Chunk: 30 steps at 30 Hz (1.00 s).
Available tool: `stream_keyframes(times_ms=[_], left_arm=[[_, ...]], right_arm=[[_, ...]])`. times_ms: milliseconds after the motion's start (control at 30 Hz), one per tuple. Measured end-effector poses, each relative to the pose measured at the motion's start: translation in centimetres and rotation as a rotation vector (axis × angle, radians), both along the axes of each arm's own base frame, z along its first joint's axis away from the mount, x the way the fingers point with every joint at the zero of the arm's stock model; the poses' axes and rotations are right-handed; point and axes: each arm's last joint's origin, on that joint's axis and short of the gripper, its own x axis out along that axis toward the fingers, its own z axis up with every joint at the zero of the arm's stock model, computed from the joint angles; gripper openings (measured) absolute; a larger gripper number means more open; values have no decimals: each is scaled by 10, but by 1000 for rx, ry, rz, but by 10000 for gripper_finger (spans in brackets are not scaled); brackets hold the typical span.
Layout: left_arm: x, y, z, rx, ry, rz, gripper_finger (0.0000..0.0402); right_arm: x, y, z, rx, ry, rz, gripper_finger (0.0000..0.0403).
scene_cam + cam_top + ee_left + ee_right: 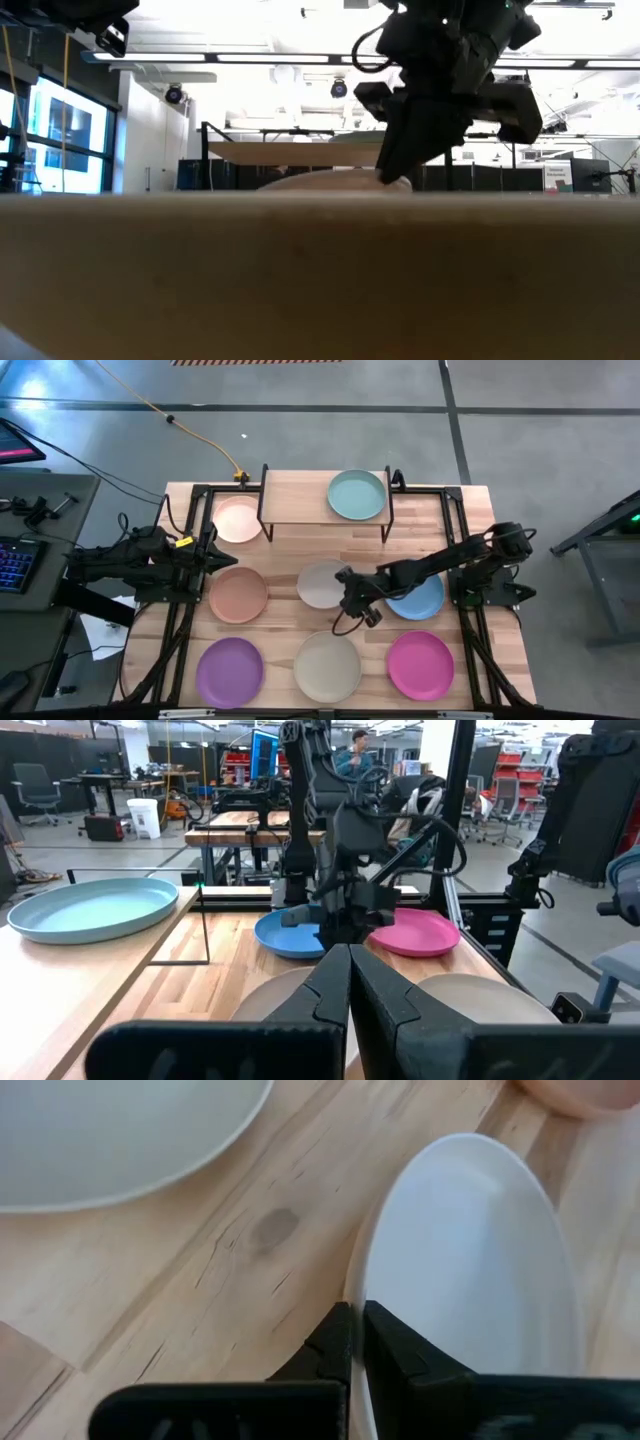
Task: Place and stack plates onto a shelf
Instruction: Stack the top light gray plate into the light green plate on the shelf
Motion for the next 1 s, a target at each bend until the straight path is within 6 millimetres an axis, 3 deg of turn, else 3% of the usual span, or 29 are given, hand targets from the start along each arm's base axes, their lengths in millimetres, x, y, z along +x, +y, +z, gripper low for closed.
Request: stream_keyframes(times_ms=[633,1000], left_arm=[[0,0,0,0,0,0,1],[0,0,0,0,-1,1,1]], right_arm=[[-12,-2,37,5,-109,16,0],[-7,-2,92,-55,-140,37,0]])
